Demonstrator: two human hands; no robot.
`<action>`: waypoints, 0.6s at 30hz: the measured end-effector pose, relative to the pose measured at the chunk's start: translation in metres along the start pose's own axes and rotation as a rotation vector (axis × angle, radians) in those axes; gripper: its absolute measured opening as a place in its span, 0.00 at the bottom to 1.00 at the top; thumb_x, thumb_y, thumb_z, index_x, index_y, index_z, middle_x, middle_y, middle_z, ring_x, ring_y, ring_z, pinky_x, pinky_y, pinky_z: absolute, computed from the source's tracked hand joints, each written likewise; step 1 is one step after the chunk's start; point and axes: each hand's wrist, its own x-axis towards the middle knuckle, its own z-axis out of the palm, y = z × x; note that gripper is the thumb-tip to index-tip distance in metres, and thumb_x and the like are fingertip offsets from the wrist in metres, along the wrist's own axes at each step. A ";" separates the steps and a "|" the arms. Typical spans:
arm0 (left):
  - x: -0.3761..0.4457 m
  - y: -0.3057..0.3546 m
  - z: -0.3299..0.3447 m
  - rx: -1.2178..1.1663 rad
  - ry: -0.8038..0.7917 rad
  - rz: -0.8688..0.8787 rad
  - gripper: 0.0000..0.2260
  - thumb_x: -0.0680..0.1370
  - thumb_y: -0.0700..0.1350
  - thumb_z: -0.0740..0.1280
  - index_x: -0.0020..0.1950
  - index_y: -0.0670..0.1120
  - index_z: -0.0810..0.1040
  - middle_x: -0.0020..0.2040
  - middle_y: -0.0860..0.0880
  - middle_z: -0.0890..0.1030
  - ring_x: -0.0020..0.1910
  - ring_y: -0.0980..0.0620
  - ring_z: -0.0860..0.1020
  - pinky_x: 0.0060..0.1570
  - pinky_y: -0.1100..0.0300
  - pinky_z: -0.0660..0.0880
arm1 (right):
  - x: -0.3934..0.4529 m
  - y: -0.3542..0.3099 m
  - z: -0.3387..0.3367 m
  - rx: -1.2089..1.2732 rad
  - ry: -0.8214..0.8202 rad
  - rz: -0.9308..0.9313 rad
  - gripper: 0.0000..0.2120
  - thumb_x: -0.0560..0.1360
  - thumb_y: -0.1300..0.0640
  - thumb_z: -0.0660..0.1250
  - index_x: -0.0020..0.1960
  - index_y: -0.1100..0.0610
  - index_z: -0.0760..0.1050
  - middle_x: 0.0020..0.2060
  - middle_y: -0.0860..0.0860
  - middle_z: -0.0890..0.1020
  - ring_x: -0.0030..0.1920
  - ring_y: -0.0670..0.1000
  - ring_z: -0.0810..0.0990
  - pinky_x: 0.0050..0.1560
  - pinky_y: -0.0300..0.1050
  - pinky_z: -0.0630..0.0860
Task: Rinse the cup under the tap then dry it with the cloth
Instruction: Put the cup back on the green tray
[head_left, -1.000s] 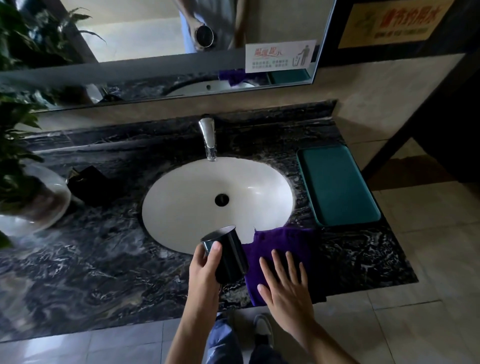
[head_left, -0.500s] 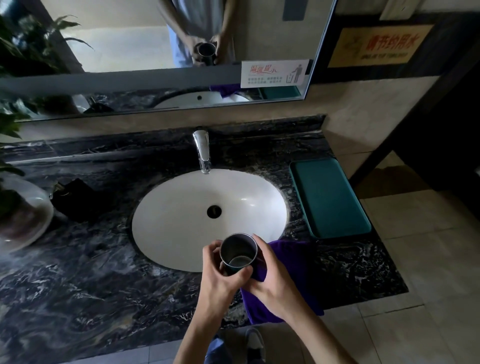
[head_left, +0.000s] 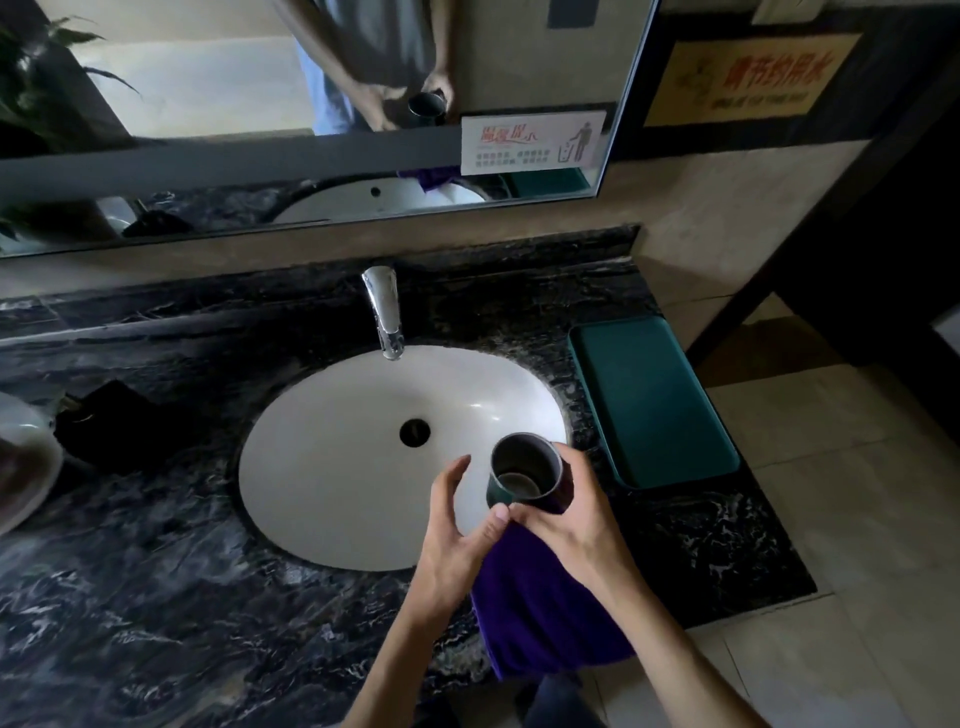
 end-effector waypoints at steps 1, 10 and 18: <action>0.003 -0.007 0.012 0.086 0.031 0.002 0.33 0.72 0.67 0.69 0.75 0.62 0.64 0.76 0.60 0.68 0.75 0.67 0.65 0.75 0.59 0.64 | 0.007 0.004 -0.011 -0.003 0.031 -0.005 0.34 0.66 0.52 0.82 0.67 0.42 0.71 0.61 0.44 0.82 0.62 0.42 0.81 0.65 0.45 0.77; 0.021 -0.047 0.128 1.025 0.022 0.100 0.32 0.76 0.65 0.64 0.77 0.53 0.73 0.78 0.43 0.73 0.78 0.37 0.69 0.76 0.39 0.58 | 0.076 0.034 -0.124 -0.040 0.252 0.059 0.40 0.72 0.58 0.79 0.78 0.54 0.63 0.74 0.49 0.71 0.74 0.49 0.70 0.75 0.53 0.68; 0.026 -0.057 0.145 1.158 -0.030 -0.003 0.34 0.77 0.68 0.62 0.79 0.54 0.71 0.78 0.44 0.73 0.77 0.37 0.71 0.73 0.37 0.60 | 0.116 0.059 -0.153 -0.047 0.285 0.072 0.38 0.71 0.64 0.78 0.76 0.58 0.64 0.71 0.55 0.73 0.69 0.49 0.71 0.74 0.49 0.67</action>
